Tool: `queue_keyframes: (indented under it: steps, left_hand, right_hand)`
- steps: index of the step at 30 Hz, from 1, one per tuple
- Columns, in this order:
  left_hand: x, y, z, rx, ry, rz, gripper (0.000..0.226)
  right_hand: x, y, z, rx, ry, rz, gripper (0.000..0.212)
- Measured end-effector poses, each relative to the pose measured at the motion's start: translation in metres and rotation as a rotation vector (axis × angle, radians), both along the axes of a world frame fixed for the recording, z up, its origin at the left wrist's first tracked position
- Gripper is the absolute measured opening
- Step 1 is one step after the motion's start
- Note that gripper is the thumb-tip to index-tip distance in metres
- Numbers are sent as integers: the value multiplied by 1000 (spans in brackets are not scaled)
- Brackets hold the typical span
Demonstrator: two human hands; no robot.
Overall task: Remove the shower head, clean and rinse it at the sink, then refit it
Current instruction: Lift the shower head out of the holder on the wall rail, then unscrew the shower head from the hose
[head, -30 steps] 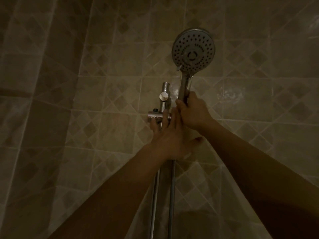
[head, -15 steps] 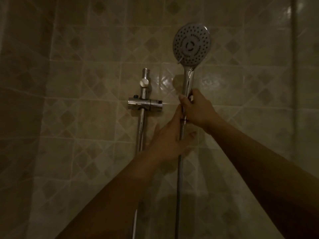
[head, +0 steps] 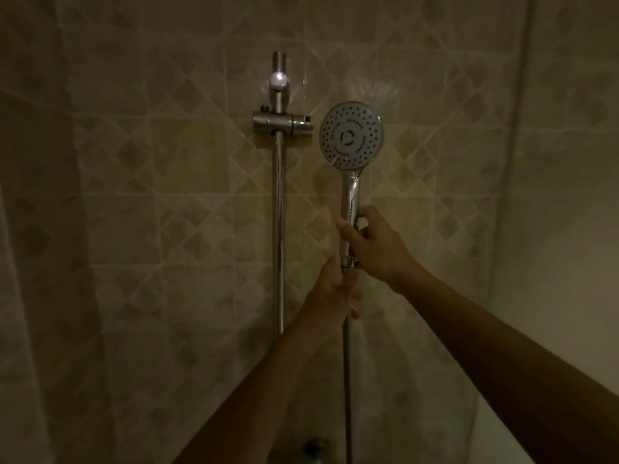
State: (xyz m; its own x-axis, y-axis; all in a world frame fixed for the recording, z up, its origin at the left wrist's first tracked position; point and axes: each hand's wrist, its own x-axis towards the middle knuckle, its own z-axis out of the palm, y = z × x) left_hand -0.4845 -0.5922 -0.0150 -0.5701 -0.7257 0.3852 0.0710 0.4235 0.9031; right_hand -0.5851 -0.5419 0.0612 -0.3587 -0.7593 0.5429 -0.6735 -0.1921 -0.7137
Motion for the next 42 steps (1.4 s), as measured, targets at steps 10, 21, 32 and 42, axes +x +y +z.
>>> queue_keyframes:
  steps: [10,21,32,42]
  left_hand:
    - [85,55,-80,206,-160,-151,23]
    - [140,98,-156,323,-149,-173,23]
    - [164,163,-245,224,-154,-57,26]
    - [129,239,-298,314,-225,75,41]
  right_hand:
    - [75,59,-90,79,-144,-15,32]
    - [121,101,-171,71,-384,36,26]
    - [144,152,-253,130,-354,-30,20]
    - [122,205,-297,217,-355,-78,27]
